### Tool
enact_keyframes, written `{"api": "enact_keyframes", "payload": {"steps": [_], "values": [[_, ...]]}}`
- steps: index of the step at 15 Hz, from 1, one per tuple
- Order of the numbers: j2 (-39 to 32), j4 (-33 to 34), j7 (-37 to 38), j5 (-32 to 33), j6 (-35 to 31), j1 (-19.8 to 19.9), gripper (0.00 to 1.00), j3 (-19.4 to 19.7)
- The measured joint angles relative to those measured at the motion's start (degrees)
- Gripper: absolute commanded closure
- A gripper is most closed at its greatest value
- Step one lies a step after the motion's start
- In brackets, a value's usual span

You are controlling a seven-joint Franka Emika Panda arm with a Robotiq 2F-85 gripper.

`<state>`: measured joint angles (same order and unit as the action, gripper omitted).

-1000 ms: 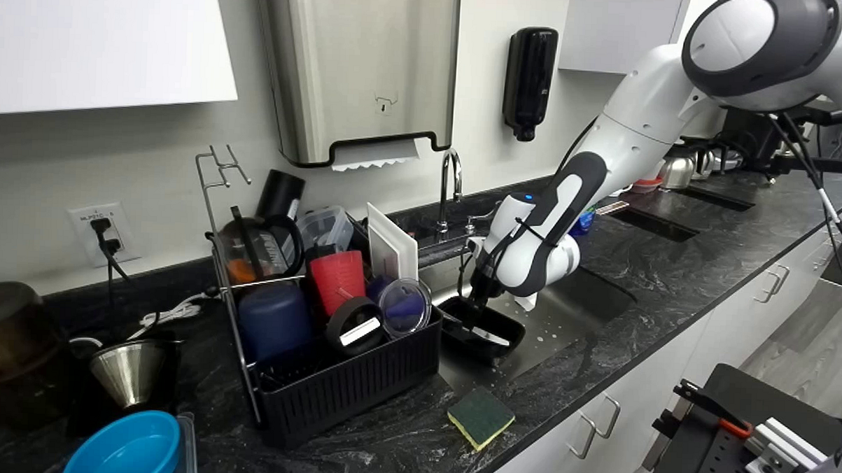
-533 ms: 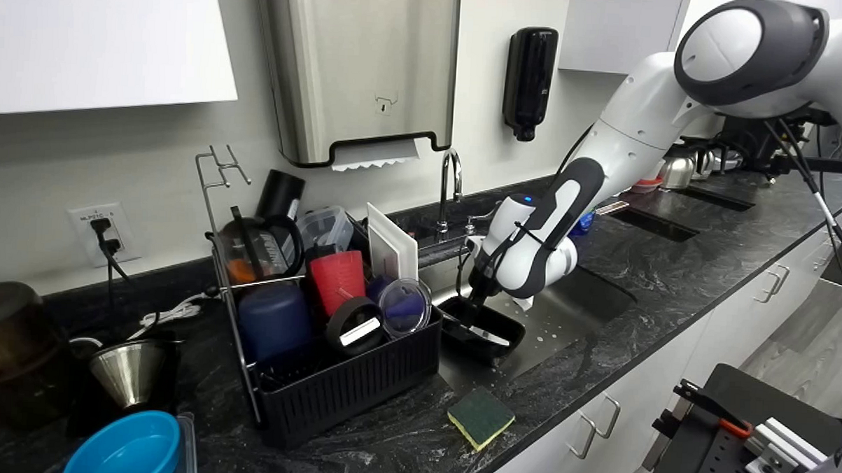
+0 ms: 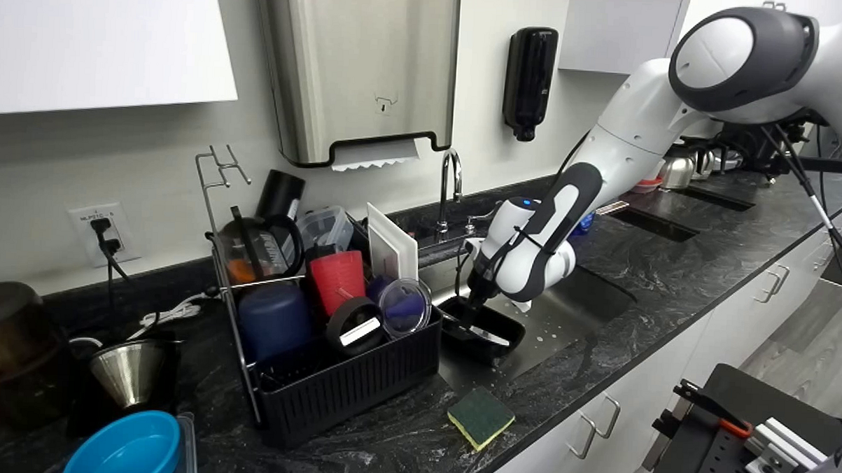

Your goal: Take the silver butter knife out of the black lunchbox and put it on the dishrack

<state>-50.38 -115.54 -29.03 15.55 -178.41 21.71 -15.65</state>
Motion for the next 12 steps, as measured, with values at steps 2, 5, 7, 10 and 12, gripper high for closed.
{"api": "enact_keyframes", "payload": {"steps": [2, 5, 7, 10, 12], "values": [[-0.4, 0.3, 0.0, 0.3, -0.3, 0.0, 0.0, 0.0], [-1.0, 1.0, 0.0, 0.9, -0.8, 0.0, 0.0, 0.1], [-1.3, 1.3, 0.0, 1.2, -1.0, 0.0, 0.25, 0.1], [-1.3, 1.3, 0.0, 1.7, -1.5, 0.0, 0.42, 0.2], [-1.3, 1.4, 0.0, 2.0, -1.7, 0.0, 0.57, 0.2]]}}
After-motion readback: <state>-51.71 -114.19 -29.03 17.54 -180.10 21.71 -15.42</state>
